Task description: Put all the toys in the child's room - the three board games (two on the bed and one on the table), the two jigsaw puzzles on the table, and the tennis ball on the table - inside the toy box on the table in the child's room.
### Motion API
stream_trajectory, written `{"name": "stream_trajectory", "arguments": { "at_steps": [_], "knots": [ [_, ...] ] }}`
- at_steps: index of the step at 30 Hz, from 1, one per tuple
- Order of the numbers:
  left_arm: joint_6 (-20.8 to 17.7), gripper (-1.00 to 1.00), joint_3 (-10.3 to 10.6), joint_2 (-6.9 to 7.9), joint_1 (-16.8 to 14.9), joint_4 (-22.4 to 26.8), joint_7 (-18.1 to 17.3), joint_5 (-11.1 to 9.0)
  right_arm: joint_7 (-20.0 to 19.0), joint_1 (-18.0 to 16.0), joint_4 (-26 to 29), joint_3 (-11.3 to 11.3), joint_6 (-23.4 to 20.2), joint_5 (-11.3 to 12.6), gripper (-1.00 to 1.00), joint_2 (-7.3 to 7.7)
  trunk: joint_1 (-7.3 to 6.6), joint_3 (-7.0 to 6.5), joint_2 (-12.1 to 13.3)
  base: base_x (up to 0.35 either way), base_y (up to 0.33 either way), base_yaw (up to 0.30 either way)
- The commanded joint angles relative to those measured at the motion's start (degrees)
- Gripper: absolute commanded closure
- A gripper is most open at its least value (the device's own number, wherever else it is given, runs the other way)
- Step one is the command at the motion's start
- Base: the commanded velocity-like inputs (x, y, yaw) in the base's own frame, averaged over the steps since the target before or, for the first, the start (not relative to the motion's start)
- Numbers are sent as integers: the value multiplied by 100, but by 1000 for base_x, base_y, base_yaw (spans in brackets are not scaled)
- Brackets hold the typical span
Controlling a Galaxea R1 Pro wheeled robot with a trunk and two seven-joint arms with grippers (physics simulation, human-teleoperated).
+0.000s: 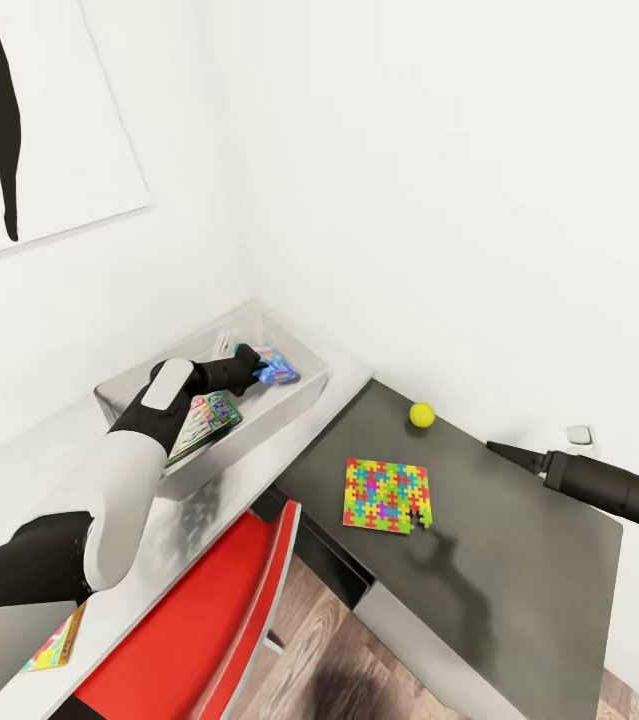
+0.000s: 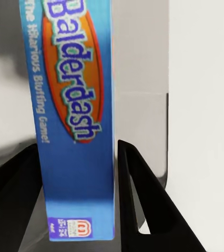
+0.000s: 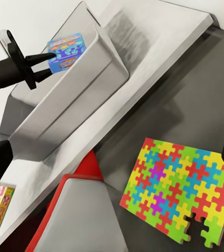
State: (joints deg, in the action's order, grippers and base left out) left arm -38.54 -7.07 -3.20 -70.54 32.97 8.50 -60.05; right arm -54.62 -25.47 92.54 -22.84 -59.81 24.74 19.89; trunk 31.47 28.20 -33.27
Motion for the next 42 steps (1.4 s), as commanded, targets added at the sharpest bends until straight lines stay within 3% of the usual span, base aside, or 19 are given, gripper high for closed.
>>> {"name": "stream_trajectory", "arguments": {
  "at_steps": [1, 23, 42],
  "knots": [
    [-26, 100, -41, -2, 2, 7, 57, -66, -33, -1, 0, -2, -19, -21, -100, 0, 2, 7, -7, 0, 0, 0],
    [211, 100, -68, 58, 19, 4, 118, -5, -49, 93, 0, -18, -19, -21, -100, -2, 2, 15, -7, 0, 0, 0],
    [395, 100, -69, 62, -3, -1, 151, 6, -41, 111, 0, 12, -19, -21, -100, -28, 2, 164, -7, 0, 0, 0]
  ]
}}
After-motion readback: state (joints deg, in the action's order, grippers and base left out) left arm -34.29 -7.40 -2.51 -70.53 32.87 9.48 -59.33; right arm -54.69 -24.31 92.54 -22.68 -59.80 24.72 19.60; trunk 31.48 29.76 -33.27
